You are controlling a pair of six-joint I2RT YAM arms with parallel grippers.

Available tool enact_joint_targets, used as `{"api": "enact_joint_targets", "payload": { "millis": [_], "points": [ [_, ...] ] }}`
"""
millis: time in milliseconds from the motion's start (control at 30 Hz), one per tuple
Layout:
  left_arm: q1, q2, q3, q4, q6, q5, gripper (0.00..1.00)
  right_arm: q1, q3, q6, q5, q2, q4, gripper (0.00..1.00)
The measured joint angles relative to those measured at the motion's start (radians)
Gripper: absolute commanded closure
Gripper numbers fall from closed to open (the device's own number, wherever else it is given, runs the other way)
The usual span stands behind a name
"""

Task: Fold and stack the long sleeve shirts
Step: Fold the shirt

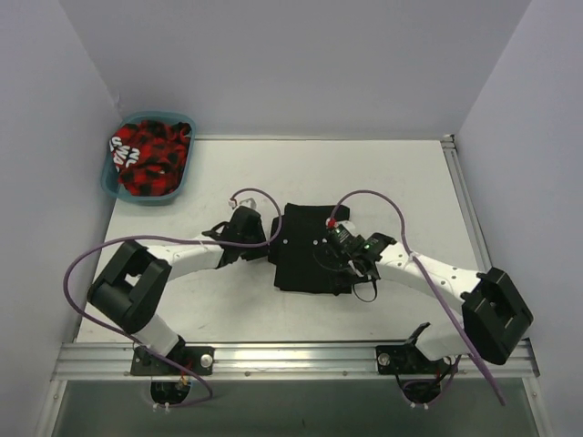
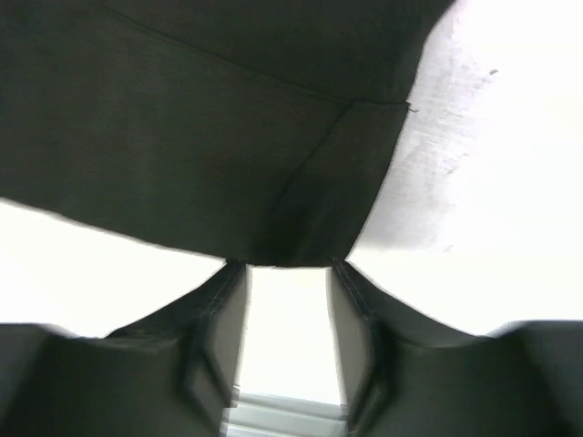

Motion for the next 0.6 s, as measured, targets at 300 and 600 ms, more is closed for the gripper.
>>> {"api": "enact_joint_targets", "payload": {
  "millis": [300,600],
  "points": [
    [-0.065,-0.374,-0.077,-0.11,-0.043,-0.02,0.6,-0.098,0.021,0.053,-0.143,-0.204,0.046,0.62],
    [-0.29,-0.367,-0.211,-0.018,-0.172,-0.018,0.78,-0.217,-0.171,0.115,-0.384,-0.187,0.27,0.71]
  ]
}}
